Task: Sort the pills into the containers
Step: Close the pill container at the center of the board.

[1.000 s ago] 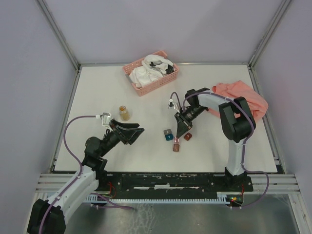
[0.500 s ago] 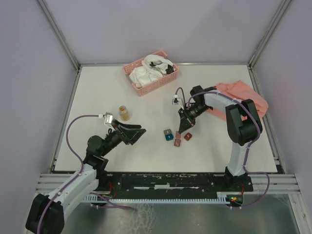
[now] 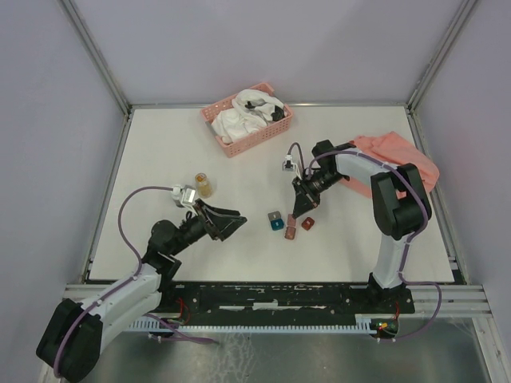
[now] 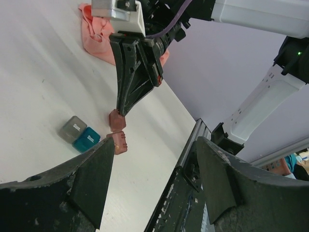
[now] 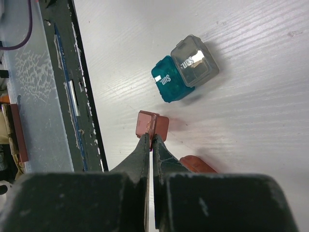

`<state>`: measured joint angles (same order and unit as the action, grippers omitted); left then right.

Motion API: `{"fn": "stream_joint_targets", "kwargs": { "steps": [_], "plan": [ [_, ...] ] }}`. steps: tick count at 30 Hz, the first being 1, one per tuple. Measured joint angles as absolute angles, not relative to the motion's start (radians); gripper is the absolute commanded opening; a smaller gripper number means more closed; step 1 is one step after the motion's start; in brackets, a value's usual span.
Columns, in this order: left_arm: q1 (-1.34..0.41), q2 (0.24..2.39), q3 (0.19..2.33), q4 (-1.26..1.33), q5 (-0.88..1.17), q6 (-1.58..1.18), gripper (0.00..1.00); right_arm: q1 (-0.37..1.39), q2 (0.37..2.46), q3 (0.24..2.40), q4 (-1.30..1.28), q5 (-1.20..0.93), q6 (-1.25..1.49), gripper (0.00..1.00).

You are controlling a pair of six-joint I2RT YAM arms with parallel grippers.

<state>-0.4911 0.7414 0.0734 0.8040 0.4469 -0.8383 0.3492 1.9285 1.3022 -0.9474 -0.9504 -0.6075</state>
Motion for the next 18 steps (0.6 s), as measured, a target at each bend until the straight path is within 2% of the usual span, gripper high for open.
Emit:
{"fn": "stream_joint_targets", "kwargs": {
  "steps": [18],
  "plan": [
    [-0.617,0.781,0.081,0.913,0.369,-0.701,0.77,0.315,1.796,1.291,-0.925,-1.047,-0.512,0.02]
  ]
}}
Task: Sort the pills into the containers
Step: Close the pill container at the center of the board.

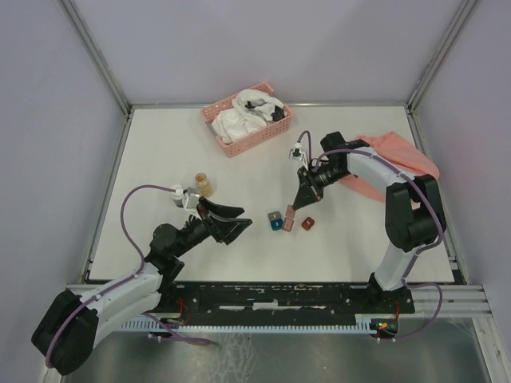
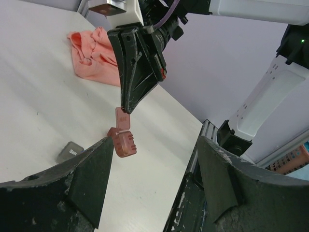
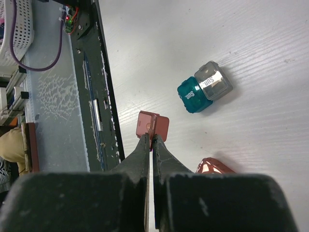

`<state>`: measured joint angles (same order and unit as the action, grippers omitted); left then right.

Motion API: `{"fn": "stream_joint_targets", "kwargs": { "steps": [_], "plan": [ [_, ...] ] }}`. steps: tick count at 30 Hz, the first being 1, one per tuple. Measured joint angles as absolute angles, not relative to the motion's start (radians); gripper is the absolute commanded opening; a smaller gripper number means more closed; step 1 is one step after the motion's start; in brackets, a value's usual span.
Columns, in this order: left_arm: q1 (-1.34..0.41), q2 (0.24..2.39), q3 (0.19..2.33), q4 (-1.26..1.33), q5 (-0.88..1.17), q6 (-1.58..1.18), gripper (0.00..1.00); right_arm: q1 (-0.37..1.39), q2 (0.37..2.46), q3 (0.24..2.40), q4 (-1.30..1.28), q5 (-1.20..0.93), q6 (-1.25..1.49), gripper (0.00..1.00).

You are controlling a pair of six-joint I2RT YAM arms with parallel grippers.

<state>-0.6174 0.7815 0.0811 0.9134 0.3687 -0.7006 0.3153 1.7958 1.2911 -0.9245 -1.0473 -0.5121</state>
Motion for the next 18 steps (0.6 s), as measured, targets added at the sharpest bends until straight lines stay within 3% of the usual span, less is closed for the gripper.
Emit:
{"fn": "stream_joint_targets", "kwargs": {
  "steps": [18],
  "plan": [
    [-0.635,0.974,0.094,1.029,0.349,-0.74,0.77,0.312,1.735,1.278,-0.923,-1.099,-0.509,0.02]
  ]
}}
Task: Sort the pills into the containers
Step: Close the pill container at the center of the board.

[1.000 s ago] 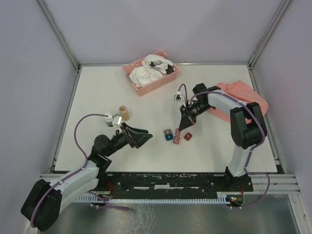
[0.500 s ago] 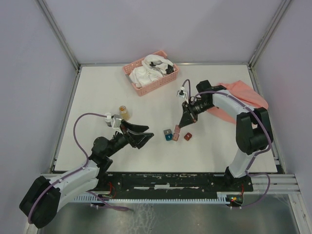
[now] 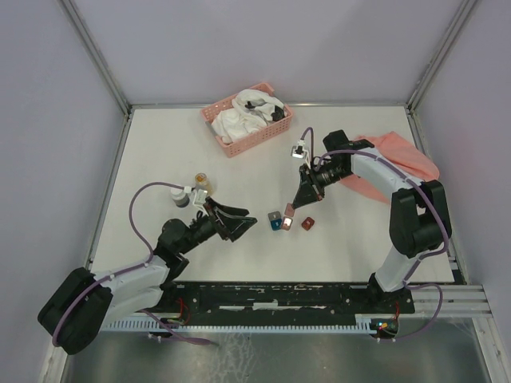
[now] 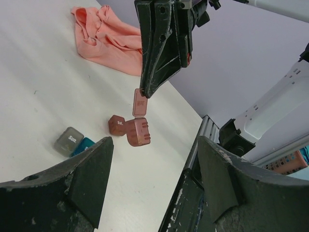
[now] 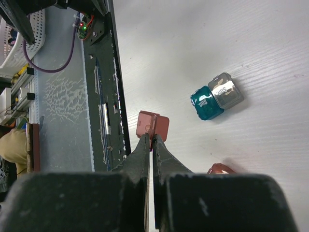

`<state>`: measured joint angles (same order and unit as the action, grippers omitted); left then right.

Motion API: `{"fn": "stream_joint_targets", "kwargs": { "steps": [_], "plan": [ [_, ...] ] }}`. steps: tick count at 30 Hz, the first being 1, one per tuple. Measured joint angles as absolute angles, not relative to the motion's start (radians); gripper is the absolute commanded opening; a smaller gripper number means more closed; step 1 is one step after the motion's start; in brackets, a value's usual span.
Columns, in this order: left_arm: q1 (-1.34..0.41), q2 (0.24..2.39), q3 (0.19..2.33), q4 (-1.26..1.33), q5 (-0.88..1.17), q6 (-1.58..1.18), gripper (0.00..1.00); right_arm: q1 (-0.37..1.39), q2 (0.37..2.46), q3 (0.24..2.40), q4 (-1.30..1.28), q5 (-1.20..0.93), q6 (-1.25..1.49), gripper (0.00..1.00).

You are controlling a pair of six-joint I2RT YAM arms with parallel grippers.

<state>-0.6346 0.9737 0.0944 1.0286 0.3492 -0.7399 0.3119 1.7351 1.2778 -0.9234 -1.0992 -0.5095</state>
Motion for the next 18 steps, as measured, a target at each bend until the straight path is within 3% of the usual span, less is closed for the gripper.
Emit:
{"fn": "stream_joint_targets", "kwargs": {
  "steps": [18],
  "plan": [
    [-0.686,0.985,0.107,1.029,0.338,-0.751,0.76,0.312,1.727,1.275,-0.949,-1.126,-0.543,0.02]
  ]
}}
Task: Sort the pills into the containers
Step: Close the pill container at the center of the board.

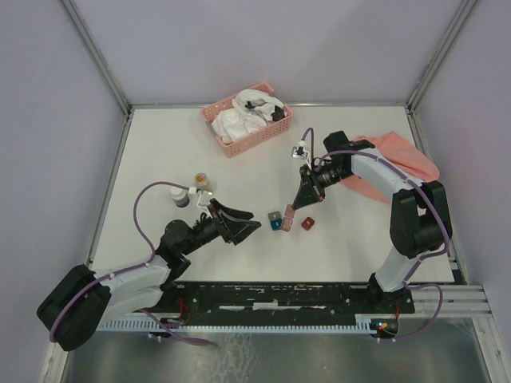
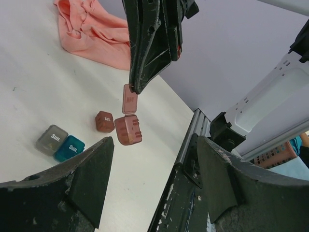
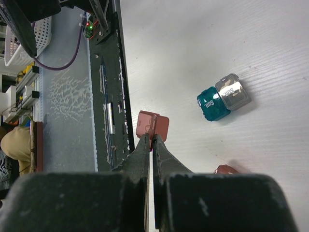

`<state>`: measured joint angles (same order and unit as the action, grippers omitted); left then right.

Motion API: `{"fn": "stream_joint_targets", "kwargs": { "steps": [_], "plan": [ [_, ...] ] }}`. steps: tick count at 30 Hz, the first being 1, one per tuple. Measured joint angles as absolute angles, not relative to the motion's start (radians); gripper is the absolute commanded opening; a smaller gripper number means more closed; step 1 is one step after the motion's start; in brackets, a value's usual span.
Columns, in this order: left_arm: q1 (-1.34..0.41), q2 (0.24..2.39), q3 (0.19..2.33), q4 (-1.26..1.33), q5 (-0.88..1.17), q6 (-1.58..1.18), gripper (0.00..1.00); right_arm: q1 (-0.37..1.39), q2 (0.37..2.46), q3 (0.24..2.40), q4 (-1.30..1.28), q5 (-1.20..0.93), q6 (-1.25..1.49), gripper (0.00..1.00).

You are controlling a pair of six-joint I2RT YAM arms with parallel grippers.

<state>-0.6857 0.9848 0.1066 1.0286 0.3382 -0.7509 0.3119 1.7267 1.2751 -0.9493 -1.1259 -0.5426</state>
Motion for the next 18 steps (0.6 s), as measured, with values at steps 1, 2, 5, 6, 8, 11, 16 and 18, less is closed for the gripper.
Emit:
{"fn": "stream_joint_targets", "kwargs": {
  "steps": [1,2,5,6,8,11,16,18],
  "plan": [
    [-0.693,0.984,0.107,1.029,0.338,-0.75,0.76,0.312,1.726,1.273,-0.947,-1.126,-0.537,0.02],
    [-0.704,0.981,0.107,1.029,0.332,-0.739,0.76,0.312,1.725,1.27,-0.941,-1.126,-0.531,0.02],
    [-0.756,0.954,0.107,1.03,0.297,-0.68,0.77,0.312,1.709,1.245,-0.911,-1.125,-0.493,0.02],
    [-0.772,0.945,0.107,1.033,0.288,-0.658,0.77,0.312,1.705,1.238,-0.904,-1.125,-0.483,0.02],
    [-0.81,0.927,0.108,1.046,0.263,-0.596,0.77,0.312,1.696,1.229,-0.885,-1.125,-0.459,0.02],
    [-0.852,0.908,0.109,1.077,0.231,-0.491,0.82,0.312,1.686,1.223,-0.859,-1.125,-0.426,0.02],
    [-0.908,0.877,0.09,1.199,0.17,-0.281,0.91,0.312,1.668,1.201,-0.805,-1.124,-0.365,0.02],
    [-0.917,0.878,0.086,1.237,0.155,-0.218,0.92,0.312,1.657,1.186,-0.777,-1.122,-0.335,0.02]
  ]
}}
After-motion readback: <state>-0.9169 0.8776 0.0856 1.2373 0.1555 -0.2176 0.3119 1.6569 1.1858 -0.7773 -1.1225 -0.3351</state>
